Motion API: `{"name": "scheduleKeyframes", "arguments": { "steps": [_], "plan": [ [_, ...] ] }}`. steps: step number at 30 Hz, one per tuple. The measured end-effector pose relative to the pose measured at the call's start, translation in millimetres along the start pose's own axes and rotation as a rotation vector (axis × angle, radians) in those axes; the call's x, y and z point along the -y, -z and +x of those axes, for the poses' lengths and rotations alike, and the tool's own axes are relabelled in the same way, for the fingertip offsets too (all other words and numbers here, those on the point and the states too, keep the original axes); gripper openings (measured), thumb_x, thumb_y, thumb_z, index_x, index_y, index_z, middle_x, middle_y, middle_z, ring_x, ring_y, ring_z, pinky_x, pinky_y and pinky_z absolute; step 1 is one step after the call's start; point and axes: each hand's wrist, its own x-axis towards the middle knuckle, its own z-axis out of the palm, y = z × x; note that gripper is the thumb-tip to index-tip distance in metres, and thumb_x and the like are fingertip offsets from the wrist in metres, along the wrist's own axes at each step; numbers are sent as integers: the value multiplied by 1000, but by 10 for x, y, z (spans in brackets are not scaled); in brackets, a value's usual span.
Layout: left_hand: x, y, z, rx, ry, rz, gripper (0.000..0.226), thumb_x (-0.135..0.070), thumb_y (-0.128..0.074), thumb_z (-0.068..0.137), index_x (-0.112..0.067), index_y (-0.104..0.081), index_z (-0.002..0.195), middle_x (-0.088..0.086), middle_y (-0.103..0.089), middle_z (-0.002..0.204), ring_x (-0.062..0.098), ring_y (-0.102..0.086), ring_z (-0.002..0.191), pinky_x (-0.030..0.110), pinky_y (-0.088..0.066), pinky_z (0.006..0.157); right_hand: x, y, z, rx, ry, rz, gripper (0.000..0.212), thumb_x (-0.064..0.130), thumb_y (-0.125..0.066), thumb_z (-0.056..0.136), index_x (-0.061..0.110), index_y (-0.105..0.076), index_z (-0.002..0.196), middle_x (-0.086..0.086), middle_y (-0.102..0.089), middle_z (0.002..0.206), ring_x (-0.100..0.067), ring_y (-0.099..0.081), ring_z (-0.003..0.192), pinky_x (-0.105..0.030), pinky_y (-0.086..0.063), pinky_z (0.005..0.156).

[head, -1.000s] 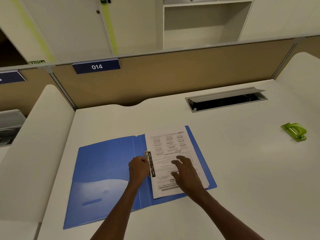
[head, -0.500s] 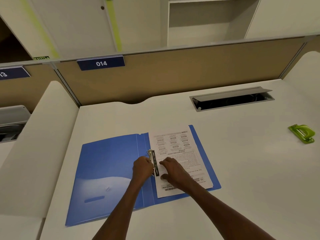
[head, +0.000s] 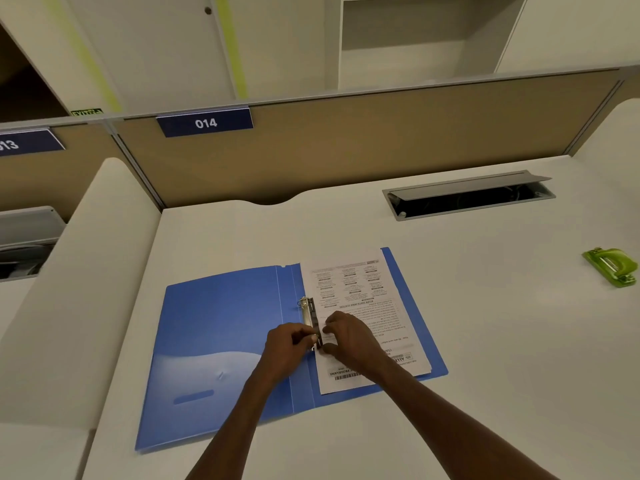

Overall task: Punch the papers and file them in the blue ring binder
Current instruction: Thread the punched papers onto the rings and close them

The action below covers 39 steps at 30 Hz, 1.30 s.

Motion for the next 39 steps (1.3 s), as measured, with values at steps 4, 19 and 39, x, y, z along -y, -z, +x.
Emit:
{"name": "scheduleKeyframes", "arguments": {
  "steps": [4,19,39],
  "plan": [
    [16,-50,-68,-58,-10,38,17,-20,-60,92,-13,-74,97,6,-73,97,5,-58,81,3,-39,76,10,-27,1,-50,-34,-25,31,36,-57,91,10,-68,105,-3,-63,111,-17,-59,100,-28,-47,85],
    [-4,-120,-88,-68,7,56,17,-10,-55,94,-5,-70,100,15,-70,99,11,-55,83,1,-37,71,130,-111,-40,-35,78,-387,12,16,-81,67,16,-70,70,-1,-65,66,-16,-61,58,-25,-46,50],
    [-14,-176,-77,-37,108,48,24,-14,-52,96,1,-63,111,19,-65,110,23,-58,94,15,-39,83,151,-261,-162,-173,83,-386,21,19,-88,55,21,-69,65,3,-62,60,-12,-57,52,-23,-44,42]
  ]
}}
